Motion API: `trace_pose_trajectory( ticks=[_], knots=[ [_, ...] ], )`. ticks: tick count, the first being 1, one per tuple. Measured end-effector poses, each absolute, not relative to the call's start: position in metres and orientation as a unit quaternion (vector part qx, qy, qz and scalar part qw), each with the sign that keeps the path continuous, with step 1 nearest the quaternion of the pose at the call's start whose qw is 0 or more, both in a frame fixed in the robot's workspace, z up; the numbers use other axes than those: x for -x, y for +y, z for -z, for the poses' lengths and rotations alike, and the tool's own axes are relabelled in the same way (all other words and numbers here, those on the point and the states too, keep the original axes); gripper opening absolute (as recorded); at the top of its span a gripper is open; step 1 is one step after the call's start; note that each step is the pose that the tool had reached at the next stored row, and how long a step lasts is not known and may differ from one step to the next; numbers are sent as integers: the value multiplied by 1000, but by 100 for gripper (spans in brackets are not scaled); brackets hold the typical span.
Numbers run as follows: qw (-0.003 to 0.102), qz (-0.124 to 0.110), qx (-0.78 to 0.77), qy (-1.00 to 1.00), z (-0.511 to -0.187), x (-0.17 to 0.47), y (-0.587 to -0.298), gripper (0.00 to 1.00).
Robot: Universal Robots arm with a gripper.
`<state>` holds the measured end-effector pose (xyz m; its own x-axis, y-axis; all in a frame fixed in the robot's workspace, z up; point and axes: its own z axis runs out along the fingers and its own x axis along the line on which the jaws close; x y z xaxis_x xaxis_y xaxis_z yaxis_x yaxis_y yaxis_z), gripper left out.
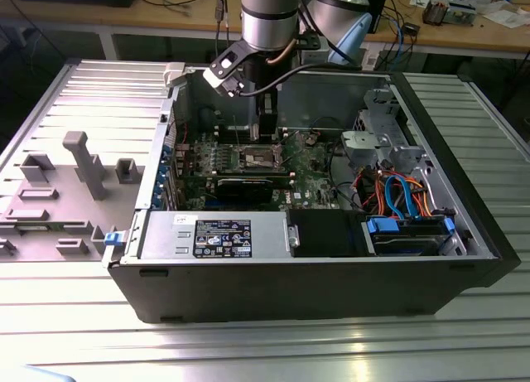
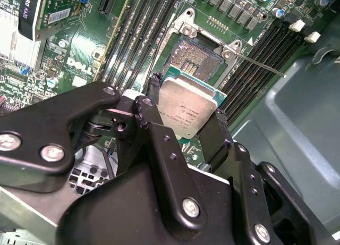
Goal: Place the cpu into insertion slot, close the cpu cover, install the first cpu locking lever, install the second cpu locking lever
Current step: 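Place the cpu into insertion slot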
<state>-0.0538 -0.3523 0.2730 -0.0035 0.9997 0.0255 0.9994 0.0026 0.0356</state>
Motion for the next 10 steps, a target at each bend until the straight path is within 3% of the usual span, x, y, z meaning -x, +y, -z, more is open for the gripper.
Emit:
trace_pose_trajectory(
  ticks=[10],
  knots=[
    [4,-22,-706,708,-270,54,-352,54]
  ],
)
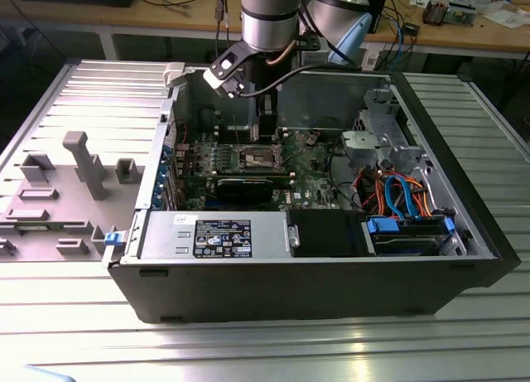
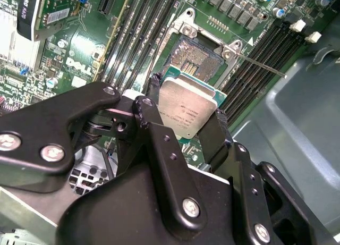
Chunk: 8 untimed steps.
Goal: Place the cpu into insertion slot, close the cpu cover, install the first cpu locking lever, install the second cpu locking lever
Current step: 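Place the cpu into insertion slot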
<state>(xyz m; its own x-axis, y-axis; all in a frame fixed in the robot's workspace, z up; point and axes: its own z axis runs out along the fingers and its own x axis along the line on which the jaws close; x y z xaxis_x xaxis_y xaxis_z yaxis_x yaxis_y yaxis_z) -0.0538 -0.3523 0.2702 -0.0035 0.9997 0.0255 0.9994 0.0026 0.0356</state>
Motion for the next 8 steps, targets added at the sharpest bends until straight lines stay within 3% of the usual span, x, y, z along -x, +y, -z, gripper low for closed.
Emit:
trace_pose_trajectory(
  ticks=[8],
  knots=[
    [4,-22,-706,708,-257,54,-352,54]
  ],
)
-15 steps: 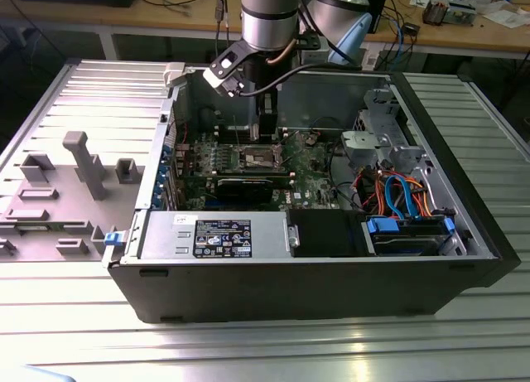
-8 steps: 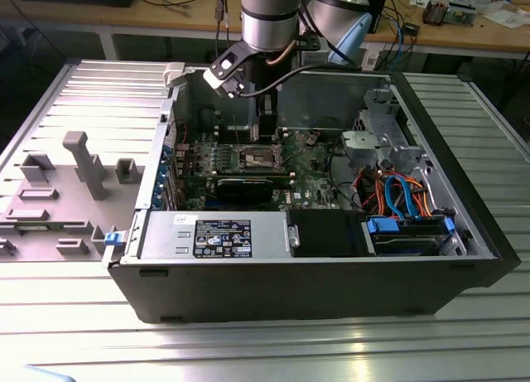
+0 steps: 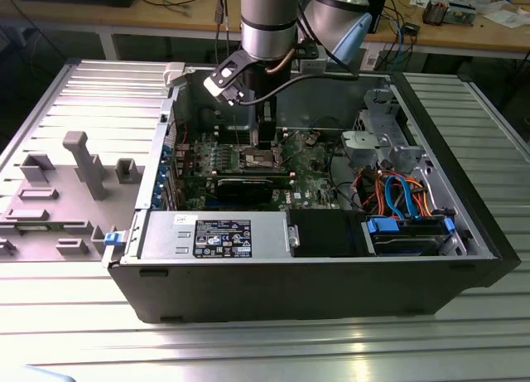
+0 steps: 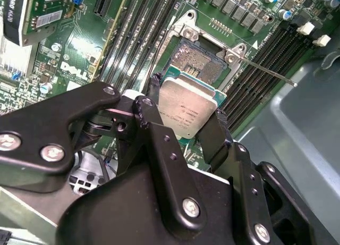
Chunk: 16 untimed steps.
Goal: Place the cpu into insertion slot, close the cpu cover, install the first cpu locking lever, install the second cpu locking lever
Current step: 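Place the cpu into insertion slot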
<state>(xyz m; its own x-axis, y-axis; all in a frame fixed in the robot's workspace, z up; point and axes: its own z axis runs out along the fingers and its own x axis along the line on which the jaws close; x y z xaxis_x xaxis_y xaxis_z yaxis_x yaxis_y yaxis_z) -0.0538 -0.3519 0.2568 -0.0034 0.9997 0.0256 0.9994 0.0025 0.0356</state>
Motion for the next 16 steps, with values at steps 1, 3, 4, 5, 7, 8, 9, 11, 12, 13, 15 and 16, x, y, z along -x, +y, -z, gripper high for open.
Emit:
trace_pose_trajectory(
  ticks=[1,3,4,5,7,8,9,11,12,13,15,16],
  knots=[
    [4,-22,-706,708,-255,54,-352,54],
    [4,-22,-706,708,-250,54,-351,54],
    [4,-22,-706,708,-247,54,-351,54],
    [4,-22,-706,708,-245,54,-351,54],
    [4,-22,-706,708,-243,54,-351,54],
    [4,-22,-706,708,-243,54,-351,54],
    [4,-22,-706,708,-243,54,-351,54],
    [4,-22,-706,708,-243,54,-351,54],
    [4,-22,-706,708,-243,54,-351,54],
    [4,-22,-706,708,-243,54,-351,54],
    [4,-22,-706,708,-243,54,-351,54],
    [4,-22,-706,708,-243,54,-351,54]
  ],
)
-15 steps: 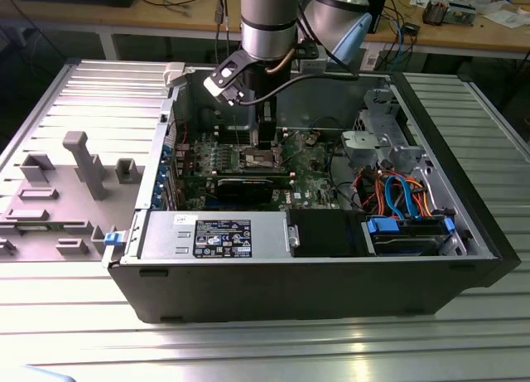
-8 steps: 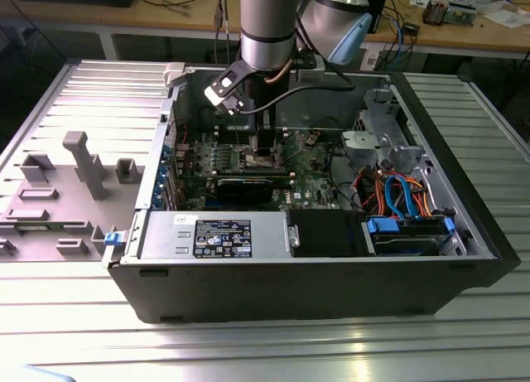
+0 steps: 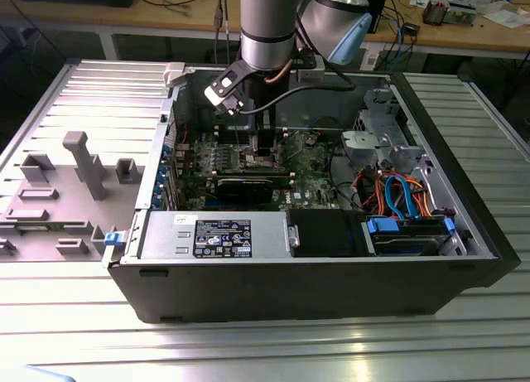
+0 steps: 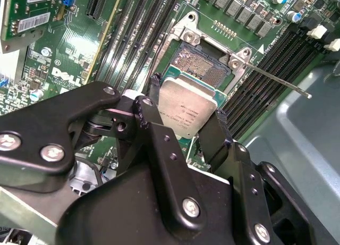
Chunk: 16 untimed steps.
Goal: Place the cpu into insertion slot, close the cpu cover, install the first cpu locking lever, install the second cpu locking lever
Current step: 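Place the cpu into insertion slot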
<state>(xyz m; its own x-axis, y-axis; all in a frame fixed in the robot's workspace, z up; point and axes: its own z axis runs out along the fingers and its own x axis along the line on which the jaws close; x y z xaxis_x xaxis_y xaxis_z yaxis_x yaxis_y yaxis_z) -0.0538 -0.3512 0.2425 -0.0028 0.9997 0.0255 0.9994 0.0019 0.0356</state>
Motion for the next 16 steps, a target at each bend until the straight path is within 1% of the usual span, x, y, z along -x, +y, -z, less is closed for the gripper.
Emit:
trace_pose_trajectory(
  ticks=[16],
  knots=[
    [4,-22,-706,708,-242,54,-351,54]
  ],
)
